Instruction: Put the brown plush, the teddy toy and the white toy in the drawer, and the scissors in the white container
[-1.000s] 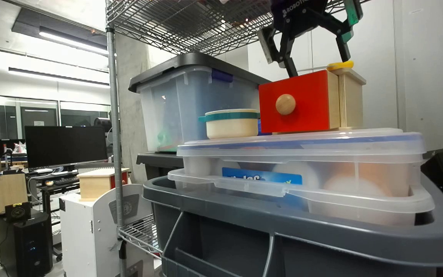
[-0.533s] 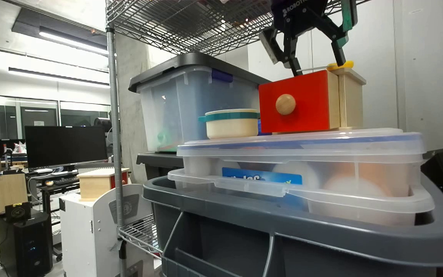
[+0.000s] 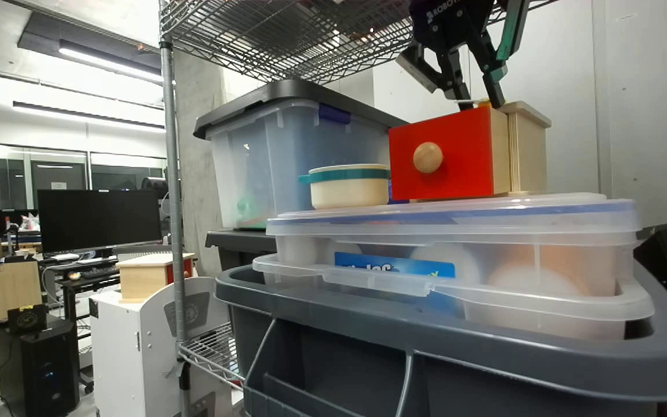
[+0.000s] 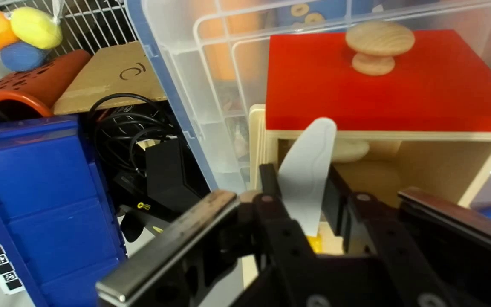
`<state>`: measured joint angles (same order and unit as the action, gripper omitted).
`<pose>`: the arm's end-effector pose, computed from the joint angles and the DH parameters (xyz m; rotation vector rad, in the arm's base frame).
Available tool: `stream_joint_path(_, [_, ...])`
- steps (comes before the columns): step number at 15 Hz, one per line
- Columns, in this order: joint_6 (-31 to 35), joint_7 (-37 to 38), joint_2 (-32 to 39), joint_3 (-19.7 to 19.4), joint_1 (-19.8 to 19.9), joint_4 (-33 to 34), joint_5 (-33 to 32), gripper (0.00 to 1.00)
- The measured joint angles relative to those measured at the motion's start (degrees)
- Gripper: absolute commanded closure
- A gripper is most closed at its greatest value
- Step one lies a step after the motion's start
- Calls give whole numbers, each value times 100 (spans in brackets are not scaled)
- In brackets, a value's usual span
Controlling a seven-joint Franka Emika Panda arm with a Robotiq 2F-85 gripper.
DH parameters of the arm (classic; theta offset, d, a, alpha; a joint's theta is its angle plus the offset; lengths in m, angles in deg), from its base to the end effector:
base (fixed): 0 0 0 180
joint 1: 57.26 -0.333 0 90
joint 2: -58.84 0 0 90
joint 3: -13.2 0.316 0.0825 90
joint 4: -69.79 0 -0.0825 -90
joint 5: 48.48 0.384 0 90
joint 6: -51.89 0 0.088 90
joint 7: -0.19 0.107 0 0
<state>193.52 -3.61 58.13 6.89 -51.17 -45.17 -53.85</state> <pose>0.5762 -0.1267 0.5129 2.9199 -0.1331 0.6891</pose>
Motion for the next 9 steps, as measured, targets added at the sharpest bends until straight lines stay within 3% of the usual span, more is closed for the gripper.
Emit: stream_joint_path(9, [0, -1, -12, 0, 0, 85, 0, 93])
